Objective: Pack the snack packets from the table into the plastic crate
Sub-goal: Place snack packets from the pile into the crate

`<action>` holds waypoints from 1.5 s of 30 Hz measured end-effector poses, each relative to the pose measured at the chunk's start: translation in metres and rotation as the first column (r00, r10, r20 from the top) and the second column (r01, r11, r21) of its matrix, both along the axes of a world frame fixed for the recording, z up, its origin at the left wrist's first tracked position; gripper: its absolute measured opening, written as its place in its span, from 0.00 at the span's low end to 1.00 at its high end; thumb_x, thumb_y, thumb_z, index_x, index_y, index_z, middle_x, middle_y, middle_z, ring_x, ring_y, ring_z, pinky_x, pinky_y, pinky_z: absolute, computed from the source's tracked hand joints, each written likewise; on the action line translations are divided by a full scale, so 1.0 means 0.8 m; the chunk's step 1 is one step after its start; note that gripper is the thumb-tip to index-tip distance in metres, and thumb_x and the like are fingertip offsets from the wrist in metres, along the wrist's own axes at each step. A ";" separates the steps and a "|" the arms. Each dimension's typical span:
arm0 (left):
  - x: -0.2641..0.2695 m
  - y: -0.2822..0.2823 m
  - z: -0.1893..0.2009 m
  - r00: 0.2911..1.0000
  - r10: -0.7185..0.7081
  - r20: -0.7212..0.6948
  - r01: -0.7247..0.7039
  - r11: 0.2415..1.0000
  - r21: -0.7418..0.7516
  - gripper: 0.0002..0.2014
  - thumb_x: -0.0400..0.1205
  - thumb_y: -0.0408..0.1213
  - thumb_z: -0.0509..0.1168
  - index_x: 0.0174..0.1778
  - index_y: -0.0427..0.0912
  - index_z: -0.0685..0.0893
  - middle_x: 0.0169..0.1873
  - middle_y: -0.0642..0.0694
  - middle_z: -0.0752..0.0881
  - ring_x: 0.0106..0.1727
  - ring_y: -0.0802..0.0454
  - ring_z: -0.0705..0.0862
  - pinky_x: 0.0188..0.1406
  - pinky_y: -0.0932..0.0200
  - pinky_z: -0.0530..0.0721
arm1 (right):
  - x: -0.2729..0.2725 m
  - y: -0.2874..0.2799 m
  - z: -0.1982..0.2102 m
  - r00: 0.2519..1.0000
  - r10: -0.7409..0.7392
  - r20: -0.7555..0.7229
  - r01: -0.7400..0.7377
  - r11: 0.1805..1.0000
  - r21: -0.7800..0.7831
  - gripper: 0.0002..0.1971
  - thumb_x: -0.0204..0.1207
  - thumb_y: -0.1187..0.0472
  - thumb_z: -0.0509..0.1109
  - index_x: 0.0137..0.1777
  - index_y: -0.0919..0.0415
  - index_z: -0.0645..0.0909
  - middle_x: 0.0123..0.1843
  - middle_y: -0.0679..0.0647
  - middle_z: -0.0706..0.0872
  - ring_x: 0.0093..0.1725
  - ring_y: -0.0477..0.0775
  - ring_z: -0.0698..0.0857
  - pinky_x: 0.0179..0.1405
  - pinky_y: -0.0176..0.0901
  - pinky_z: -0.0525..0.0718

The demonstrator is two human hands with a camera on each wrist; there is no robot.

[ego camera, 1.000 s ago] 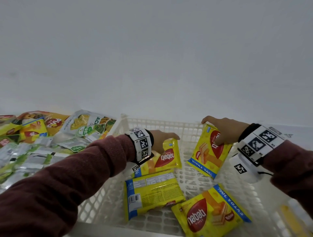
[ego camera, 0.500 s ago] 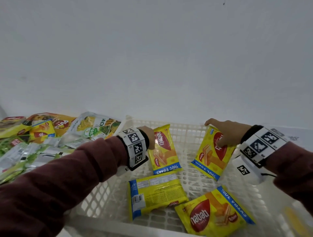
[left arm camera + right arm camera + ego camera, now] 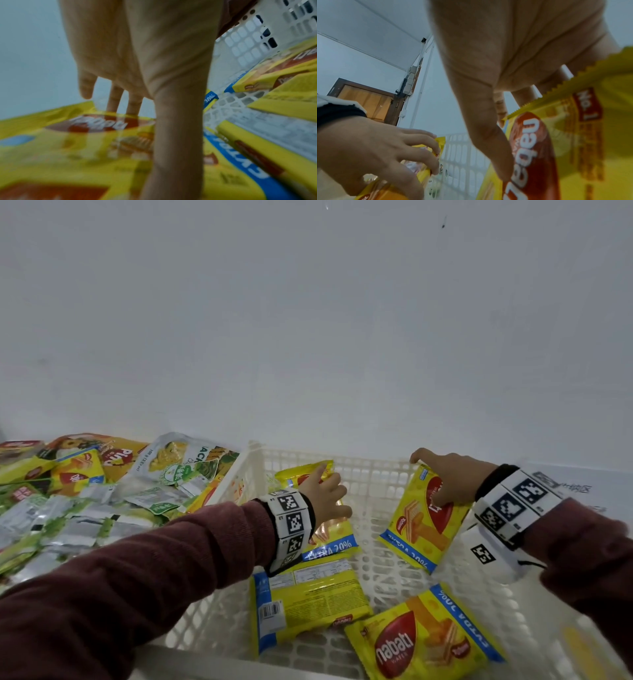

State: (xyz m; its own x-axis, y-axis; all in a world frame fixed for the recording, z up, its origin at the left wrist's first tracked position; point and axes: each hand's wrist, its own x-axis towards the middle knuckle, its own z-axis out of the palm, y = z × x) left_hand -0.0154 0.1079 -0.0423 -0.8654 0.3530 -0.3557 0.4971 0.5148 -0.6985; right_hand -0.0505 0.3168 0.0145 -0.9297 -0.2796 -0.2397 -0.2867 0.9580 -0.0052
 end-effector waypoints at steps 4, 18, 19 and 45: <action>0.001 0.003 0.006 0.986 0.161 -0.035 -0.160 0.987 0.029 0.30 0.82 0.43 0.62 0.79 0.48 0.57 0.73 0.36 0.65 0.74 0.36 0.63 0.69 0.43 0.68 | -0.002 0.002 0.000 1.000 -0.001 0.005 0.001 1.000 -0.007 0.32 0.73 0.63 0.70 0.74 0.51 0.58 0.57 0.59 0.80 0.44 0.55 0.80 0.28 0.33 0.77; -0.024 -0.031 -0.021 0.884 0.406 0.232 -0.451 0.872 0.191 0.15 0.76 0.47 0.67 0.32 0.42 0.71 0.30 0.48 0.70 0.41 0.49 0.73 0.24 0.63 0.64 | -0.006 0.013 0.014 0.998 0.058 0.024 -0.054 0.988 -0.143 0.34 0.69 0.65 0.75 0.69 0.48 0.61 0.43 0.48 0.78 0.44 0.54 0.83 0.33 0.39 0.83; -0.024 -0.032 -0.021 0.886 0.406 0.226 -0.451 0.868 0.210 0.14 0.74 0.47 0.69 0.36 0.40 0.74 0.32 0.46 0.74 0.43 0.48 0.75 0.26 0.61 0.69 | -0.004 0.015 0.020 0.997 0.071 0.008 -0.068 0.983 -0.169 0.33 0.69 0.65 0.75 0.68 0.47 0.62 0.41 0.47 0.77 0.40 0.51 0.82 0.30 0.37 0.81; -0.036 -0.056 -0.025 0.892 0.364 0.269 -0.452 0.762 0.464 0.39 0.70 0.41 0.74 0.75 0.46 0.62 0.66 0.40 0.72 0.61 0.37 0.81 0.58 0.42 0.81 | 0.024 -0.057 -0.060 0.946 0.313 0.088 -0.325 0.915 0.240 0.39 0.68 0.43 0.73 0.77 0.46 0.58 0.70 0.54 0.68 0.67 0.57 0.75 0.53 0.48 0.78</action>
State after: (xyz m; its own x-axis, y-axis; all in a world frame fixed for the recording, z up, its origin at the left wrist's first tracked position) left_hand -0.0445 0.0634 -0.0625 -0.9179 0.1442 -0.3696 0.2361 0.9472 -0.2169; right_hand -0.0310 0.2716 -0.0335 -0.7872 -0.4850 -0.3810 -0.5823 0.7880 0.1999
